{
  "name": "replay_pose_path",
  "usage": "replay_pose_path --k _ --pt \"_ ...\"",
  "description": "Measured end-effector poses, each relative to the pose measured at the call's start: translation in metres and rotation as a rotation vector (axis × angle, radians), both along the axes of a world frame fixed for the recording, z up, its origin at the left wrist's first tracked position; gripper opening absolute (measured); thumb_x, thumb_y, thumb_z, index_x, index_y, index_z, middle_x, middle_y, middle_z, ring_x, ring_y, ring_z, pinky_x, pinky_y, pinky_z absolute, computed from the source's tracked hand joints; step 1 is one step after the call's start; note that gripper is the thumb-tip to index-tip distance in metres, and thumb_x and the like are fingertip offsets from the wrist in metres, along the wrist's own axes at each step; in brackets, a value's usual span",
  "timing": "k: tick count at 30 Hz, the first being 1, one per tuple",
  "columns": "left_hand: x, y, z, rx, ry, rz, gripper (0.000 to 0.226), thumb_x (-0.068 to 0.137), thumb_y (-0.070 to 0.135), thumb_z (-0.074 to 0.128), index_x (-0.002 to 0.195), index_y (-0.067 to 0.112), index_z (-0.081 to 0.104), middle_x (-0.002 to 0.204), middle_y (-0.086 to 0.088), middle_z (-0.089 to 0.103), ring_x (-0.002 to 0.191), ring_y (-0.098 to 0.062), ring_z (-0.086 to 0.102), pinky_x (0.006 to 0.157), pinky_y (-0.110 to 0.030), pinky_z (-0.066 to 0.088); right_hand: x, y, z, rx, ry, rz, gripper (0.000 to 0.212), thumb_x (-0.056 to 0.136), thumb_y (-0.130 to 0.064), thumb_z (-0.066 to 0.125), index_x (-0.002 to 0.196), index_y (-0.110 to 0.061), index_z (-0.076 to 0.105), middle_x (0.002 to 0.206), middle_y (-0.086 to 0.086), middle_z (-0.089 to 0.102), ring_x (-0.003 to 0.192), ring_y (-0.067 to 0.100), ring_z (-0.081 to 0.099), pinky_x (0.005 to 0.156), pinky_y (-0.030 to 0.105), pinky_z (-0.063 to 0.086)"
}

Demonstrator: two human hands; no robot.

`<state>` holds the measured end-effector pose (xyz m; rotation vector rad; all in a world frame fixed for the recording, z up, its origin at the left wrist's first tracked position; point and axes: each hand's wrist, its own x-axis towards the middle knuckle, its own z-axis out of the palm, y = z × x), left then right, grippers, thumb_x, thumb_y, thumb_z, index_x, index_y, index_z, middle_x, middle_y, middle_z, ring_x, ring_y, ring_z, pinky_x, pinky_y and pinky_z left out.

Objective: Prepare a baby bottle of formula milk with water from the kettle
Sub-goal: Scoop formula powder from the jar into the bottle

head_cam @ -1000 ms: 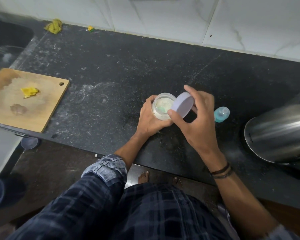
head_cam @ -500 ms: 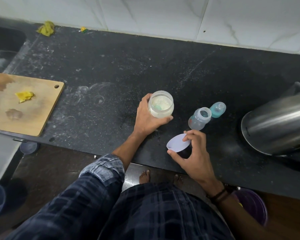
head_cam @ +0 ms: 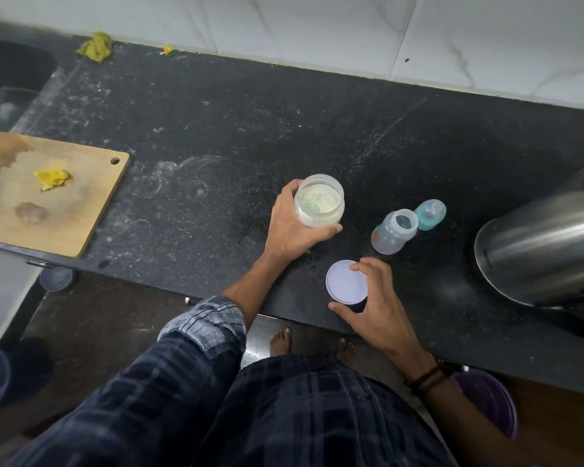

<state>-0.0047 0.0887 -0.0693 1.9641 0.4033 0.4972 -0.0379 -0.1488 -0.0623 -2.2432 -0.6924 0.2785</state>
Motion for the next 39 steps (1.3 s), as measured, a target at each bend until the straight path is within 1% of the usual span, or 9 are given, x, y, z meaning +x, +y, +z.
replay_pose_path --k 5,8,10,14,17,20,27,34,39 --pt "-0.001 -0.001 0.005 0.01 -0.012 0.01 0.089 0.051 0.05 0.097 0.118 0.065 0.041 0.124 0.04 0.049 0.118 0.005 0.054 0.096 -0.027 0.047 0.002 0.02 0.046 0.098 -0.12 -0.054 0.048 0.087 -0.045 0.076 0.121 -0.013 0.066 0.133 -0.003 0.051 0.12 0.007 0.051 0.102 0.021 0.043" --pt "0.001 -0.001 0.001 -0.004 -0.008 -0.005 0.086 0.054 0.053 0.095 0.125 0.05 0.047 0.124 0.035 0.052 0.119 0.0 0.055 0.099 -0.036 0.051 0.02 0.052 0.086 0.179 -0.257 -0.062 0.027 0.093 -0.031 0.074 0.11 -0.01 0.074 0.11 -0.001 0.06 0.092 0.006 0.054 0.084 0.012 0.043" --pt "0.001 -0.002 -0.002 -0.003 0.011 -0.008 0.087 0.058 0.056 0.09 0.131 0.032 0.049 0.125 0.03 0.051 0.12 -0.006 0.056 0.1 -0.038 0.051 0.04 0.076 0.106 0.134 -0.236 -0.047 0.021 0.093 -0.021 0.076 0.109 -0.008 0.077 0.104 0.003 0.063 0.085 0.011 0.054 0.08 0.02 0.046" --pt "0.002 0.0 -0.003 0.01 0.034 -0.008 0.085 0.06 0.056 0.087 0.133 0.025 0.055 0.126 0.04 0.048 0.119 0.007 0.053 0.096 -0.015 0.046 0.071 0.115 0.121 -0.077 -0.145 0.015 0.019 0.096 -0.023 0.071 0.111 -0.015 0.079 0.107 0.005 0.064 0.101 0.024 0.059 0.082 0.024 0.036" --pt "0.003 0.0 0.002 -0.032 0.034 -0.017 0.083 0.057 0.045 0.097 0.128 0.033 0.056 0.123 0.031 0.056 0.116 0.0 0.06 0.093 -0.028 0.053 0.081 0.127 0.12 -0.125 -0.12 -0.015 0.015 0.096 -0.02 0.068 0.102 -0.021 0.081 0.106 0.003 0.07 0.102 0.023 0.061 0.075 0.022 0.031" --pt "0.001 0.0 0.005 -0.068 0.008 -0.008 0.084 0.054 0.045 0.098 0.124 0.042 0.051 0.12 0.027 0.06 0.111 -0.002 0.064 0.09 -0.033 0.055 0.086 0.131 0.123 -0.138 -0.057 -0.061 0.01 0.091 -0.022 0.072 0.094 -0.025 0.081 0.097 -0.003 0.076 0.096 0.02 0.068 0.077 0.024 0.041" --pt "0.004 0.0 0.004 -0.066 -0.029 -0.037 0.079 0.055 0.043 0.095 0.122 0.041 0.054 0.114 0.022 0.063 0.104 -0.008 0.068 0.087 -0.045 0.058 0.091 0.134 0.124 -0.181 0.065 -0.022 0.01 0.09 -0.023 0.074 0.084 -0.031 0.075 0.079 -0.013 0.07 0.088 0.016 0.072 0.074 0.029 0.052" --pt "0.004 0.0 0.005 -0.048 -0.032 -0.038 0.078 0.055 0.044 0.094 0.123 0.039 0.056 0.115 0.024 0.062 0.107 -0.005 0.066 0.089 -0.039 0.057 0.093 0.132 0.126 -0.216 0.108 0.018 0.02 0.091 -0.021 0.071 0.08 -0.038 0.075 0.091 -0.005 0.077 0.093 0.019 0.072 0.075 0.028 0.05" --pt "0.004 0.0 0.002 -0.048 -0.024 -0.025 0.083 0.054 0.045 0.096 0.123 0.047 0.051 0.12 0.022 0.063 0.112 -0.01 0.066 0.093 -0.047 0.057 0.096 0.129 0.126 -0.262 0.101 0.082 0.017 0.096 -0.023 0.069 0.106 -0.028 0.083 0.115 0.001 0.077 0.105 0.023 0.069 0.083 0.03 0.049"
